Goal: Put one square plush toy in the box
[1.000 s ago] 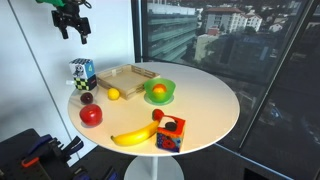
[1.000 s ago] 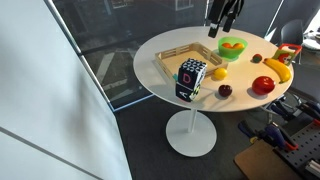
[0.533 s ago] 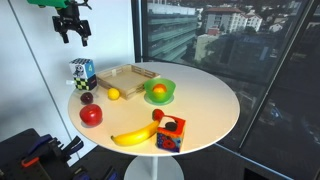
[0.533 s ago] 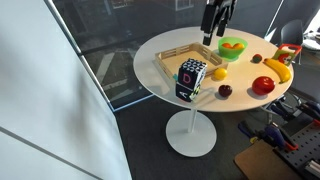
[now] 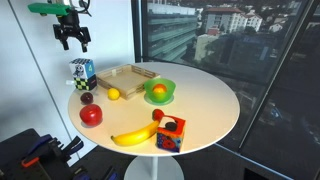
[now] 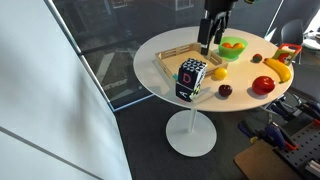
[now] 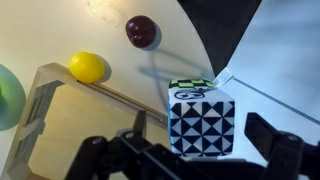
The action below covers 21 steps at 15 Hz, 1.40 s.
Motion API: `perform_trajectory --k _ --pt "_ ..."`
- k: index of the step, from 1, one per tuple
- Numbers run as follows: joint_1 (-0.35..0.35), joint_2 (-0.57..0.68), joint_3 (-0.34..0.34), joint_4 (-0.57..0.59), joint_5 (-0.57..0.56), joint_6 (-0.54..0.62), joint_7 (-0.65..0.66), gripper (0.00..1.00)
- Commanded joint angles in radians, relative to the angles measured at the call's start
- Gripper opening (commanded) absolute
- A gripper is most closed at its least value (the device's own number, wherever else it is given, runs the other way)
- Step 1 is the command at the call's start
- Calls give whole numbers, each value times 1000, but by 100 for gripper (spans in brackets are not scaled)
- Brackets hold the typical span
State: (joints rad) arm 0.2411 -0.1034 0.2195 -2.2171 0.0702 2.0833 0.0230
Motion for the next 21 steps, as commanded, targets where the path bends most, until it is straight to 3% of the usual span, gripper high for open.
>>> perform_trajectory --k 1,13,21 --pt "-2 35 16 23 -32 20 58 100" --pt "-1 46 16 0 -6 50 46 100" --pt "3 119 20 46 -14 72 56 100"
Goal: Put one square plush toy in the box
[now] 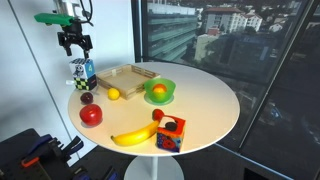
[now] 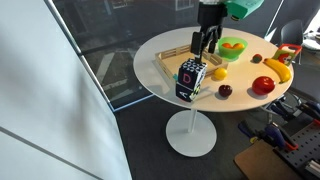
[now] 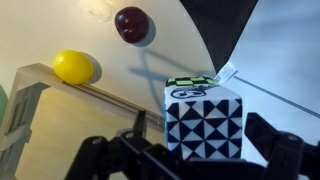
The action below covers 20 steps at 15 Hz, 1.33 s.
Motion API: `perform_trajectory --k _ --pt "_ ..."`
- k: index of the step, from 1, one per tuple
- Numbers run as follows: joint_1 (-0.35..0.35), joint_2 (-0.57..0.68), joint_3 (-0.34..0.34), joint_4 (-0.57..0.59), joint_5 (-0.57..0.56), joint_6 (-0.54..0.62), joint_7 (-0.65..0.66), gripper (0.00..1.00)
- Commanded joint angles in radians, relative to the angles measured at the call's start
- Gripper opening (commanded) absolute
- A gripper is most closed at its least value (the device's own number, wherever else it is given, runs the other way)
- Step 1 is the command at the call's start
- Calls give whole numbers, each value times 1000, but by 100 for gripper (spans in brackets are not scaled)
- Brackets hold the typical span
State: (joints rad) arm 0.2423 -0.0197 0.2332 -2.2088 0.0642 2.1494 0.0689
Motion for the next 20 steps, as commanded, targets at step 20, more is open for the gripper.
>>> perform_trajectory --k 20 --pt "33 127 18 81 -96 58 47 100"
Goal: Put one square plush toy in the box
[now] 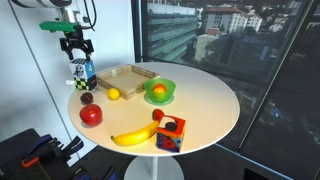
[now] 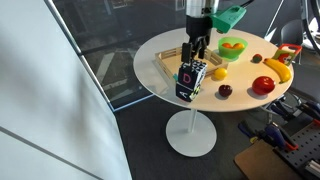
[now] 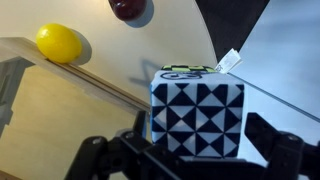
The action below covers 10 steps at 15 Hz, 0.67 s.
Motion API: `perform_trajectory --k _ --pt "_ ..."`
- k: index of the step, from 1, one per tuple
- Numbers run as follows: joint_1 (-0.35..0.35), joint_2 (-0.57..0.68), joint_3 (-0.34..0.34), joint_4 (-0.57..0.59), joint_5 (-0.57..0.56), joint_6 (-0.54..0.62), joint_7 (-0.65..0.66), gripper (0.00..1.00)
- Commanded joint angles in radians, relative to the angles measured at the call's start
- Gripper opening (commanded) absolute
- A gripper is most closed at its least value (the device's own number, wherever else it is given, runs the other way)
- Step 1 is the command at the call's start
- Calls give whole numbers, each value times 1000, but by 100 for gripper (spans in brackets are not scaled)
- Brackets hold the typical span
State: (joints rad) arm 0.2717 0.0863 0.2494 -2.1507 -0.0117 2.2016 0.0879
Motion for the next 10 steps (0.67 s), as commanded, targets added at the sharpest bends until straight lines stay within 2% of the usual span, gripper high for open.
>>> perform_trajectory --k 1,7,8,9,10 --pt "3 25 2 22 -17 7 25 100" --pt "4 50 0 18 -16 18 19 100" --pt "4 54 1 18 -12 17 14 92" --pt "5 54 1 20 -12 13 17 74" --pt "4 52 1 21 -5 7 11 66"
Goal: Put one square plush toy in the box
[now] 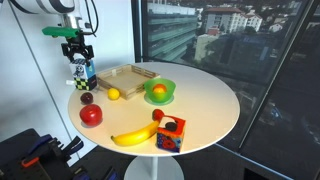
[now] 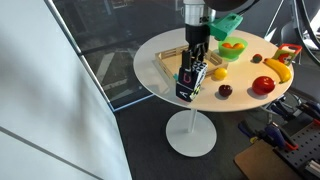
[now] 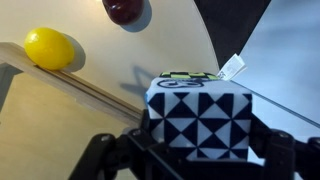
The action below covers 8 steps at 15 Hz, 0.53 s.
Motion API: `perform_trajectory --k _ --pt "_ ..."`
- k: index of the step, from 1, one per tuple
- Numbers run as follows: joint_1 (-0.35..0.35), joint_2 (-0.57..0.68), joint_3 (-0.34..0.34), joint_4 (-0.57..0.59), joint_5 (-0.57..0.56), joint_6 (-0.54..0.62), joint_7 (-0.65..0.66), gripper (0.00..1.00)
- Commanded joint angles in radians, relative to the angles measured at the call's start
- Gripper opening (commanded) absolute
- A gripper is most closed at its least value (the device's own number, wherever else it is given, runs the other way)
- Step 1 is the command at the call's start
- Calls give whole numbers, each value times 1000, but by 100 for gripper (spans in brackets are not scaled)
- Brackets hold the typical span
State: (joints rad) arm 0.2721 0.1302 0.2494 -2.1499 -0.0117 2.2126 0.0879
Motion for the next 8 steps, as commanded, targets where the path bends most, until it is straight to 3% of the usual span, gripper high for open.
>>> perform_trajectory --k 1,6,8 --pt "2 3 2 23 -2 -9 7 59" --pt "-10 -23 -9 38 4 -20 11 26" --pt "-19 -24 -16 49 15 -25 3 19"
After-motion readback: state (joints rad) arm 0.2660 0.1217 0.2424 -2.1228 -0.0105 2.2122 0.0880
